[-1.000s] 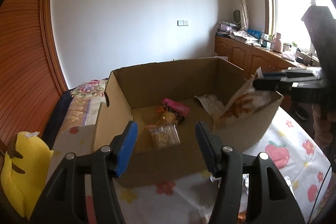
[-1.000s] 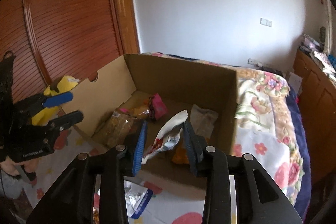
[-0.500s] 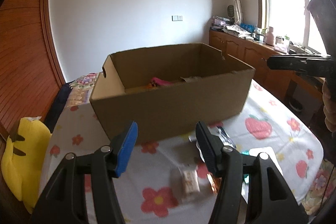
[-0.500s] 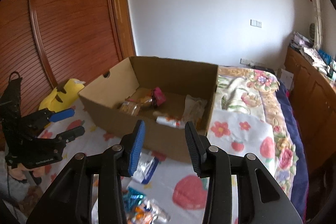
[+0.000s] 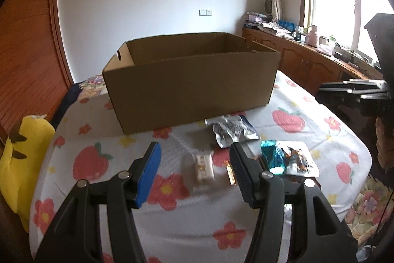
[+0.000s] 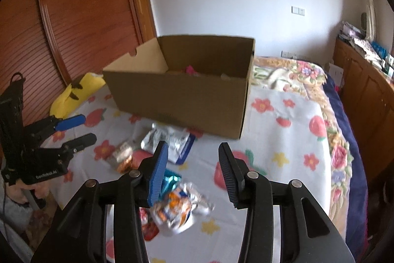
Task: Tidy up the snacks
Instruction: 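Open both grippers and withdraw them from the box toward the remaining snacks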
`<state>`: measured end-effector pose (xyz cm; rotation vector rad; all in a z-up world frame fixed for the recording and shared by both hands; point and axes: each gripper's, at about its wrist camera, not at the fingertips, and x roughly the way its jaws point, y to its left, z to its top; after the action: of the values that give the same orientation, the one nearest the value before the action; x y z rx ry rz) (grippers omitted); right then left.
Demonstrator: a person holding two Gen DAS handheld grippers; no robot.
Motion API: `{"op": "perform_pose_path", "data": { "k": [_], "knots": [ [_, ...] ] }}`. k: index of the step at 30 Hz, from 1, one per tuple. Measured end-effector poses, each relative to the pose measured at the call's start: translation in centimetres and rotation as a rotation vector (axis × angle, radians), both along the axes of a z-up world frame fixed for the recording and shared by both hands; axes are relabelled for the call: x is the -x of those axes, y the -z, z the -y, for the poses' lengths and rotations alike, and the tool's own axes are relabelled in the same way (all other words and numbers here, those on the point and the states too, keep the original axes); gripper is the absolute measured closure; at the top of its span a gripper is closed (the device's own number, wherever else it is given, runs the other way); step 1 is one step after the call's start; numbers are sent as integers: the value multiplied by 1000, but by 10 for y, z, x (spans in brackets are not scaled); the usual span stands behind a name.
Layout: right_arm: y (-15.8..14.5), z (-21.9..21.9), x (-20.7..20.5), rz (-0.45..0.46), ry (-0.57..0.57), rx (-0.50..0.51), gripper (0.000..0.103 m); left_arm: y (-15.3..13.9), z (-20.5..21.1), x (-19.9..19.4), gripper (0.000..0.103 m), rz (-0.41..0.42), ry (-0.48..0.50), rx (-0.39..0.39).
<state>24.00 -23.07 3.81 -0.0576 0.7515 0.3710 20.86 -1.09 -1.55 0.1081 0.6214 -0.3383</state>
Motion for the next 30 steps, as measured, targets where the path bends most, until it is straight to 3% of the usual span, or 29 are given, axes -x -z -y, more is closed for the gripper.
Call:
{"op": "perform_pose_path", "data": {
  "k": [9,14,18,23,30],
  "knots": [
    [35,4,20,-65,14,-28,58,22,2,10,45,-42,-4,-12],
    [55,5,24,-107,45,-66,48,27,3,7,45,-50,-11,-16],
    [73,-2,20,-138,85,-72,47,31,3,5,45,-52,-16,-16],
    [79,-14,11,-128,116,-34,45,35,1,3,45,-61,-21,1],
    [88,-23,6,-141,133,93,43,40,3,4,45,-53,-19,-6]
  ]
}}
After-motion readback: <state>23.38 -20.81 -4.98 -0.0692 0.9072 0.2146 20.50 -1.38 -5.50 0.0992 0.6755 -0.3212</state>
